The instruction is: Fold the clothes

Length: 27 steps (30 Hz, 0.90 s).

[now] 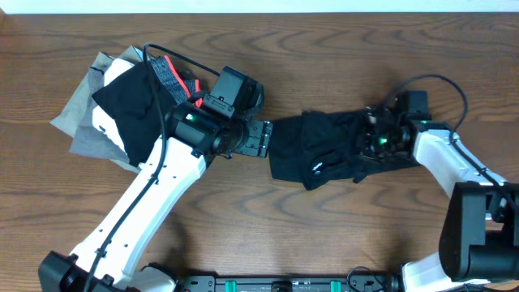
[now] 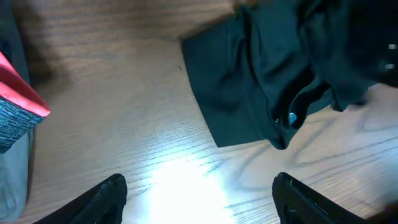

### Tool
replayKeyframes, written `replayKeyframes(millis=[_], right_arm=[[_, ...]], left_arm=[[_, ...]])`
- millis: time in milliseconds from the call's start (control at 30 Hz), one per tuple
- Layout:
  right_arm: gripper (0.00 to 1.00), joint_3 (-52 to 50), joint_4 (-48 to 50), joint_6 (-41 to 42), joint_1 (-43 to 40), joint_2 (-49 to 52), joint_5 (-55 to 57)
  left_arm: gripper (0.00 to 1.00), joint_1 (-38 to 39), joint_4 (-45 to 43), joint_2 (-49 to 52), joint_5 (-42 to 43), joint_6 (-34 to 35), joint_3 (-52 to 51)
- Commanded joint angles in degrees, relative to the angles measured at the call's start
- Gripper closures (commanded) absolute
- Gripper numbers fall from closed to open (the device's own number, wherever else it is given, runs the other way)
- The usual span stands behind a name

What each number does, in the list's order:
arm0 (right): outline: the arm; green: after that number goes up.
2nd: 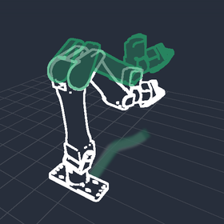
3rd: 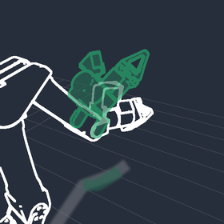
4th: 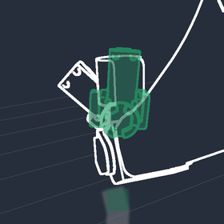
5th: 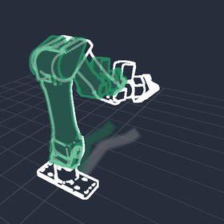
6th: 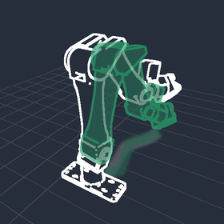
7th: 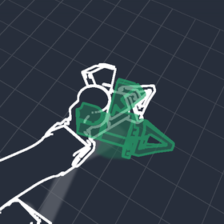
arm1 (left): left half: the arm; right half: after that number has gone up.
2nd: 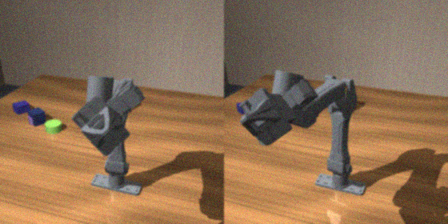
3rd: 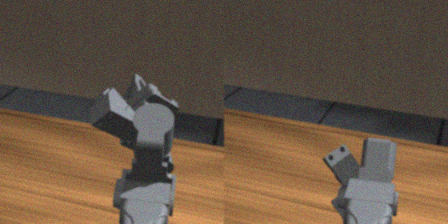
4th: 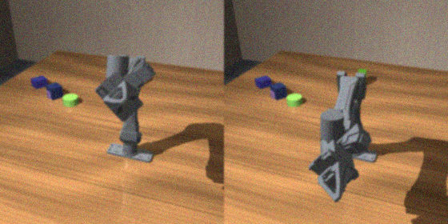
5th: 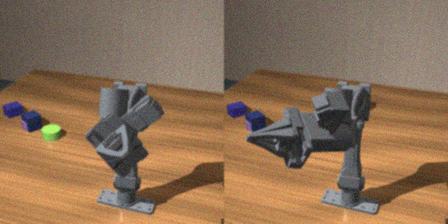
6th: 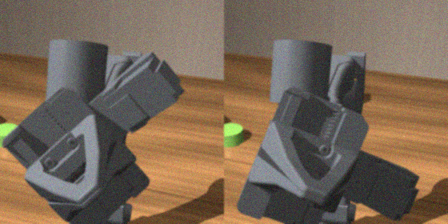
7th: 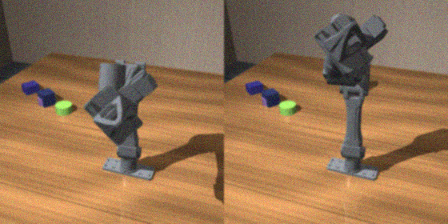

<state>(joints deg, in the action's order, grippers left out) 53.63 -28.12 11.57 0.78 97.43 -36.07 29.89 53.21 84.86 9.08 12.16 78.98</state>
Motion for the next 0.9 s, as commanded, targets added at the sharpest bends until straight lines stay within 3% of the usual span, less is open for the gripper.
replayKeyframes(millis=[0,200,400,533,600,733,867], right_arm=[[0.99,0.42,6.27,1.66,3.26,0.17,-27.3],[0.99,0.81,21.09,6.69,2.27,-0.04,-28.0],[0.99,3.32,22.16,7.39,-4.02,-0.85,-19.19],[0.89,6.91,15.52,5.2,-8.72,-2.56,-7.58],[0.75,9.33,10.32,3.48,-10.32,-3.32,-0.94],[0.61,15.56,-1.81,-2.25,-12.61,-4.0,11.41],[0.56,20.72,-10.47,-4.39,-14.53,-4.0,16.2]], left_arm=[[0.23,0.0,-0.42,-1.51,0.52,-0.94,0.11],[0.23,0.0,-0.02,-1.46,0.55,-0.9,0.09],[0.14,0.02,-0.26,-0.31,1.03,3.48,-1.31],[0.07,0.02,-6.32,2.91,9.35,6.12,-4.55],[0.05,0.02,-10.82,5.4,13.99,7.3,-6.43],[0.03,0.02,-16.85,12.63,18.34,11.04,-7.93],[0.03,0.02,-22.1,19.96,23.1,12.59,-7.93]])
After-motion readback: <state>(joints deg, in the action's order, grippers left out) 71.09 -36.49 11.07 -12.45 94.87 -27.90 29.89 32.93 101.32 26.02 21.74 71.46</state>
